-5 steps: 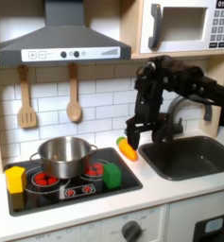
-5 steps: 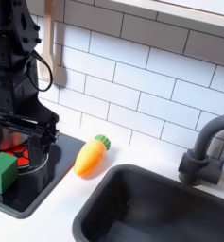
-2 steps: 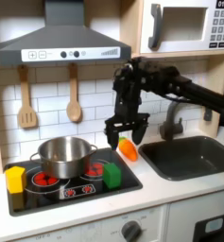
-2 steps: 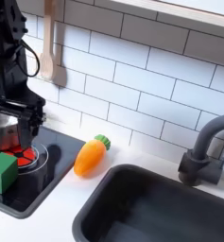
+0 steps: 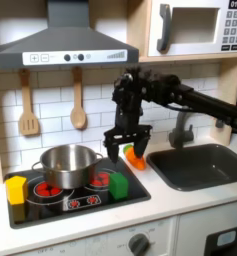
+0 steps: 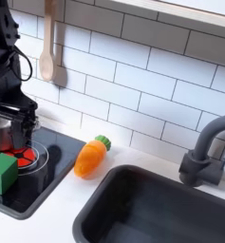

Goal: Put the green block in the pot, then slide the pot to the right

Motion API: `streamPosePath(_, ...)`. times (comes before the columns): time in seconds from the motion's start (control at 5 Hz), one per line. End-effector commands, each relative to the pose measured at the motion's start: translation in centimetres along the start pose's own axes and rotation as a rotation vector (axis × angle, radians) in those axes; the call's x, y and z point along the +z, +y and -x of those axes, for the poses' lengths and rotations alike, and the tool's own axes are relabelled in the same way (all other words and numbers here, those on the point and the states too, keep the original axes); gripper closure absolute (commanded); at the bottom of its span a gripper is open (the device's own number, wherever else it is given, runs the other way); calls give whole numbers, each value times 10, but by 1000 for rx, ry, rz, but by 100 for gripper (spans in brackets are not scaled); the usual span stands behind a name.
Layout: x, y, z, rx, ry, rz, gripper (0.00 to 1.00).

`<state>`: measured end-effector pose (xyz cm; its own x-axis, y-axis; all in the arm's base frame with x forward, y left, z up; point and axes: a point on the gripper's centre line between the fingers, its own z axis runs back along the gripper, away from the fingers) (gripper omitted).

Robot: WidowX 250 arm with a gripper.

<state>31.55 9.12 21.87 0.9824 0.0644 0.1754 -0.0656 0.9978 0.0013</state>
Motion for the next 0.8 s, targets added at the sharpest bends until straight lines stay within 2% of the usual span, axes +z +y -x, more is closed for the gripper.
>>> streamPosePath(0.0, -12, 3, -3, 2, 11, -12, 0)
streamPosePath(0.6, -35, 5, 2, 2, 54, -14, 0)
